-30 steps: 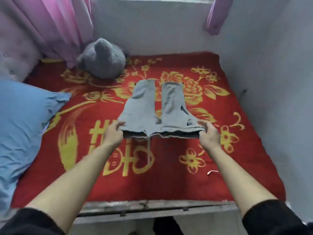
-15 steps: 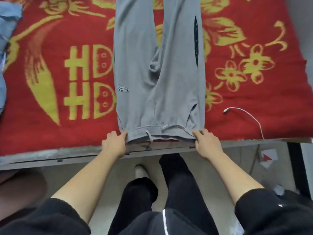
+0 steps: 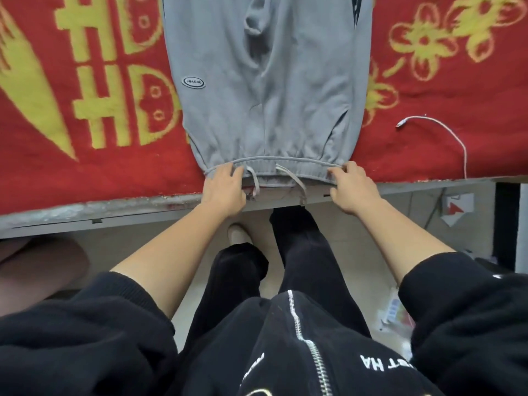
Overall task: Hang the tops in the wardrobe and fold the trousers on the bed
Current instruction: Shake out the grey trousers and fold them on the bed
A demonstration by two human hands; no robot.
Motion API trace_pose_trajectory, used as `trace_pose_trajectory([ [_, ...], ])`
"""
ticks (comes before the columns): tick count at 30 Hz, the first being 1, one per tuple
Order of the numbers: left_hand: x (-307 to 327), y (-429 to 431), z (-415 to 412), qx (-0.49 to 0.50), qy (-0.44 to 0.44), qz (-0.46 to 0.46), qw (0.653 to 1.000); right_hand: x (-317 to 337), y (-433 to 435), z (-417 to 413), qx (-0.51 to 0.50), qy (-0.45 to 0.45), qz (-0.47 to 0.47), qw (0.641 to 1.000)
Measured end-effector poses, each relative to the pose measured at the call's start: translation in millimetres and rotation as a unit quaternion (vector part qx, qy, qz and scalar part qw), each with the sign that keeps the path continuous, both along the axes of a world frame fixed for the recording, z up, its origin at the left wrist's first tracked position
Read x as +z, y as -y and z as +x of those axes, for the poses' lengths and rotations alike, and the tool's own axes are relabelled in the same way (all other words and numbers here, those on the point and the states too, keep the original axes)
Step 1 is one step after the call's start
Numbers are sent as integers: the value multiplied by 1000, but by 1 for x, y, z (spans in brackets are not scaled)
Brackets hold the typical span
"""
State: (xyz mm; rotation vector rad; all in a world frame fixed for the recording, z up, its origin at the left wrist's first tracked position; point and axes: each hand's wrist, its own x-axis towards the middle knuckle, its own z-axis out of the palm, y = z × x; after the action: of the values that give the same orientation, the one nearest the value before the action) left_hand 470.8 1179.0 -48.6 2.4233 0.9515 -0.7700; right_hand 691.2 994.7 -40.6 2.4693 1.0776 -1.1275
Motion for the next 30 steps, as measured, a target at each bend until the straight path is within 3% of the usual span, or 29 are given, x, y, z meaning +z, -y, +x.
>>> trace_pose_trajectory([
  [3,-9,5,7,-4,-1,2,1000,-6,-3,2,52,24,34,998],
  [8,-10,14,7,135,-37,66,988,-23,7,-2,102,-13,-53,993],
  [10,-11,13,6,239,-49,82,966,-27,7,-3,80,-17,-43,996],
  [14,-21,1,-2,442,0,13,897,-31,-2,-3,40,-10,-18,999],
  [20,-11,0,-3,400,105,65,908,-33,-6,-2,116,94,-19,989],
  [23,-1,-2,-12,266,105,114,951,-32,-5,-7,159,118,-28,980],
  [26,-6,-5,-39,160,19,134,978,-33,-1,-9,148,106,-23,983],
  [30,-15,-11,-44,132,-159,15,978,-37,-2,-15,113,63,-67,989],
])
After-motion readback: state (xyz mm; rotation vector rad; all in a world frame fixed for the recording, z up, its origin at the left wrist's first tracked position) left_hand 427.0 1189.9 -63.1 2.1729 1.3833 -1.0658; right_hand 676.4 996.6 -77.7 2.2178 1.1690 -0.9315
